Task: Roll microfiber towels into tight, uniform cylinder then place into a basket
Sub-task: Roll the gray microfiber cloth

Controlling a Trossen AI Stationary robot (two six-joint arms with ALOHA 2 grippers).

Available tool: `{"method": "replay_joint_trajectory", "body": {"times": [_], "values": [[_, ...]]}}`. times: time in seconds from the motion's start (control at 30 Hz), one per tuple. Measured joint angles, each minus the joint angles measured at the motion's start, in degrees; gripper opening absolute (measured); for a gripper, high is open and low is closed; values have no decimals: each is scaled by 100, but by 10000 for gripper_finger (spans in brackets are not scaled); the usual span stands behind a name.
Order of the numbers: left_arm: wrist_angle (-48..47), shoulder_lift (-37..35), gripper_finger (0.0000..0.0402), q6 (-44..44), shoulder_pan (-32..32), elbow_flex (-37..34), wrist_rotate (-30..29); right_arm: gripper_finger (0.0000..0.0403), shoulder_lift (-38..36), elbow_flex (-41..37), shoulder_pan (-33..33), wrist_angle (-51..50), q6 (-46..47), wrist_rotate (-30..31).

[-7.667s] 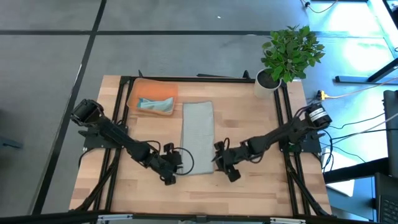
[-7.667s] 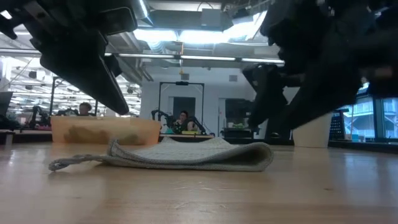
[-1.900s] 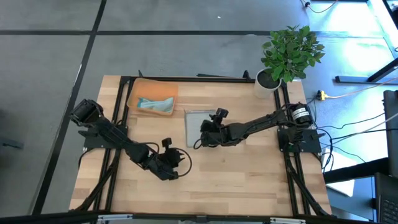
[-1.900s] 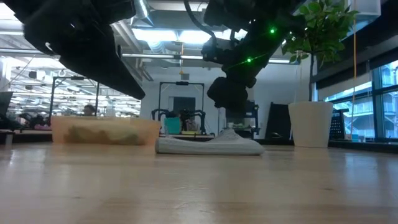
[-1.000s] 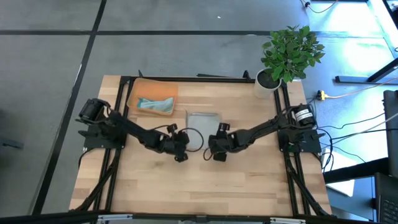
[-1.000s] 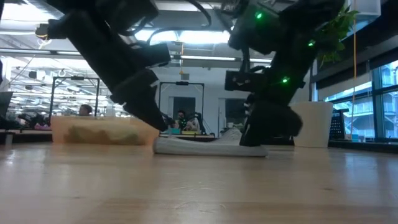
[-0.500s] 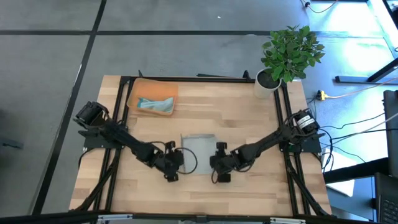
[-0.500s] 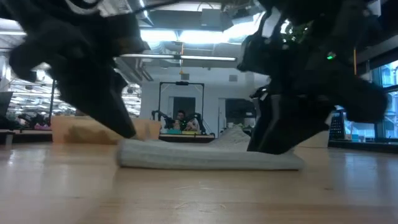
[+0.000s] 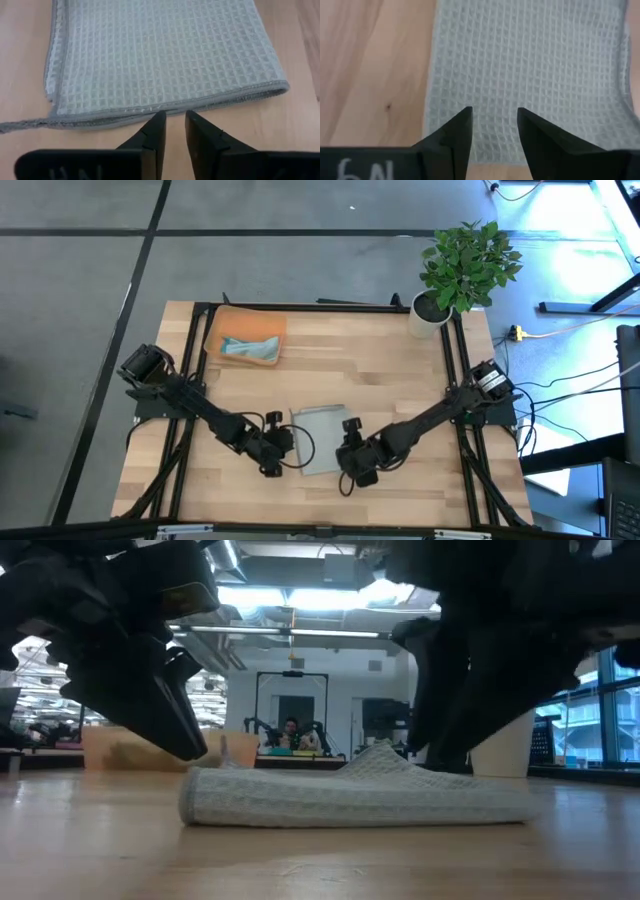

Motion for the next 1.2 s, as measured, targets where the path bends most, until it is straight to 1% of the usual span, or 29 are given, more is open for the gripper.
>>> {"method": "replay_joint_trajectory", "body": {"times": [0.13, 0.27, 0.4, 0.5, 0.73, 0.83, 0.97, 1.2], "values": [[0, 0, 66, 67, -2, -2, 2, 157, -2, 73, 65, 38, 4, -101], [0, 0, 66, 82, -59, -2, 2, 157, 74, -134, 70, 239, 280, -331], [0, 0, 66, 87, -135, -2, 4, 157, 263, -244, 63, 343, 134, -369], [-2, 0, 66, 107, -194, -2, 8, 157, 304, -305, -6, 535, 76, -289], [-2, 0, 66, 292, -337, -2, 9, 157, 345, -486, -344, 1472, 55, -119], [0, 0, 66, 381, -412, -2, 10, 157, 348, -488, -437, 1505, -55, 71], [4, 0, 66, 377, -481, 0, 10, 157, 348, -441, -468, 1454, -458, 397], [4, 0, 62, 382, -474, 0, 7, 157, 348, -122, -418, 1297, -640, 406]]}}
